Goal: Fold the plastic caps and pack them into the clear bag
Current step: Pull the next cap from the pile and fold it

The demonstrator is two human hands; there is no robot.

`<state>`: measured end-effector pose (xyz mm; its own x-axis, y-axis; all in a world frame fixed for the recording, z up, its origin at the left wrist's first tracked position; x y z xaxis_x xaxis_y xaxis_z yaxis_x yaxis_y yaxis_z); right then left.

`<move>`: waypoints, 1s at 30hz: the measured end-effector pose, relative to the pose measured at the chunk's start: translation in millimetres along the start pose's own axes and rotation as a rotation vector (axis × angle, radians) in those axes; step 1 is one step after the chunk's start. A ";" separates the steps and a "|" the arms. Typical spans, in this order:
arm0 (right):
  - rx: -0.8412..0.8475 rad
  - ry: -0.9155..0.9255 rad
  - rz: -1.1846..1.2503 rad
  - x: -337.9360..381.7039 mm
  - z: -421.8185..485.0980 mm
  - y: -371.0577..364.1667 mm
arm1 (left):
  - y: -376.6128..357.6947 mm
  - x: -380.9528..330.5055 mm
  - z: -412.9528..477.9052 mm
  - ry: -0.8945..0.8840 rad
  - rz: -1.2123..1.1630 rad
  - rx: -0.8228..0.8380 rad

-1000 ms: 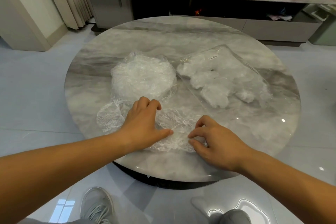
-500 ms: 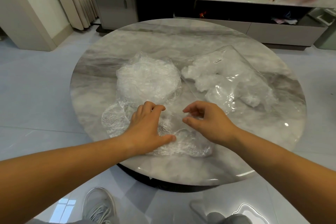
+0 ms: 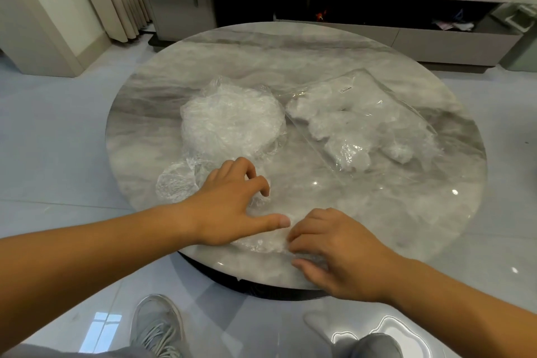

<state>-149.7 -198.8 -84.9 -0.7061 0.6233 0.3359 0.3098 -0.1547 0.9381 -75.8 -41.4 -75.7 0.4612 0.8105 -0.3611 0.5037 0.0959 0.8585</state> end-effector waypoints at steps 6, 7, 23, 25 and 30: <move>0.085 -0.065 -0.094 5.8 -0.7 -3.1 | 3.7 -12.2 -2.8 0.083 0.198 0.011; 0.089 -0.073 -0.101 6.6 -1.3 -3.8 | 1.4 -9.7 -2.9 0.118 0.195 0.044; 0.131 -0.131 -0.114 13.1 -8.8 -9.2 | -25.5 -10.4 -11.9 0.273 -0.972 0.295; 0.115 -0.129 -0.126 14.5 -9.7 -8.5 | -26.1 -16.9 -9.0 0.216 -1.146 0.256; 0.062 -0.087 -0.055 11.7 -21.4 -4.7 | -35.5 -27.3 -2.3 0.124 -1.351 0.263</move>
<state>-173.1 -207.2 -83.5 -0.6663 0.6939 0.2730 0.3124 -0.0727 0.9472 -107.9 -65.5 -95.5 -0.5514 0.2237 -0.8037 0.6314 0.7415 -0.2269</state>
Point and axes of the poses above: each hand's wrist, its own z-axis towards the middle knuckle, its own y-axis out of the back of the hand, x = y × z, the point moved 7 cm from there along z, towards the middle knuckle, and after that the axes turned 14 degrees about x, right-handed, at the moved point
